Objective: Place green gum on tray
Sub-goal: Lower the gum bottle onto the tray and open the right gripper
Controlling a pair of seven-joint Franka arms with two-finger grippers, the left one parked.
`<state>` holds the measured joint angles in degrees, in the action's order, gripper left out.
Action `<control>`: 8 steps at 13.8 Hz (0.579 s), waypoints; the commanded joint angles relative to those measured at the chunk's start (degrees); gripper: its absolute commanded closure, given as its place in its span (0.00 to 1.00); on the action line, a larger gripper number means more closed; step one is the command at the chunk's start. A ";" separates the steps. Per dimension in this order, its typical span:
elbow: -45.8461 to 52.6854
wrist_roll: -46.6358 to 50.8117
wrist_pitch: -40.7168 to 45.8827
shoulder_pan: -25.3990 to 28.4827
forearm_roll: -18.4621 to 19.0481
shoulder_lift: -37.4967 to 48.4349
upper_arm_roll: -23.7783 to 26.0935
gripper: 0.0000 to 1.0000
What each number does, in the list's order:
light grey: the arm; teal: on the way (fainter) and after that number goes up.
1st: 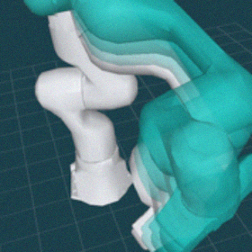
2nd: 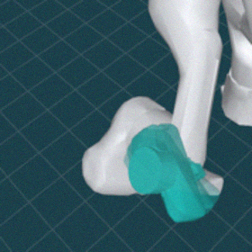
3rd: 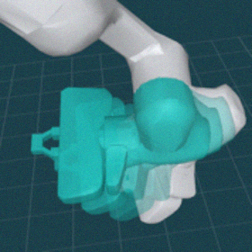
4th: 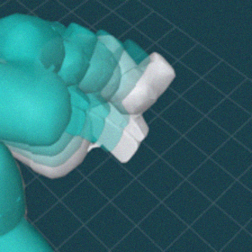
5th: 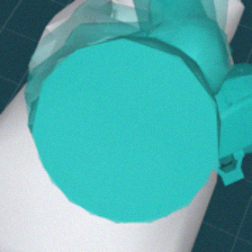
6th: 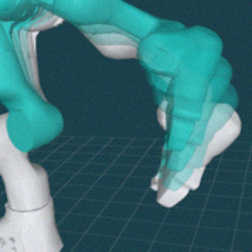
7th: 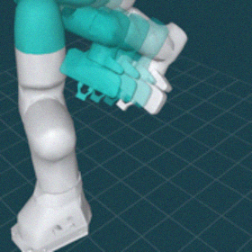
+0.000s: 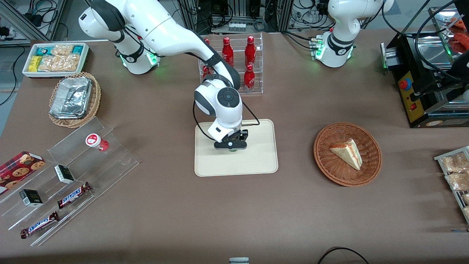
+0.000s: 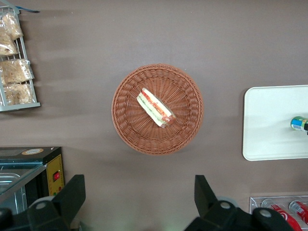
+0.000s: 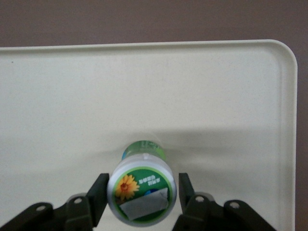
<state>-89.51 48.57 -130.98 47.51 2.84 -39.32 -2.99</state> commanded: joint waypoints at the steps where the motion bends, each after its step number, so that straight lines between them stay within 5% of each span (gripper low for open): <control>1: 1.88 1.35 -0.07 0.31 1.29 -0.77 -0.35 0.02; 8: 1.36 -1.89 5.80 -4.96 0.85 9.33 -0.52 0.01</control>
<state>-87.26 47.90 -129.15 44.68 2.84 -34.36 -4.07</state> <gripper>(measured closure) 0.009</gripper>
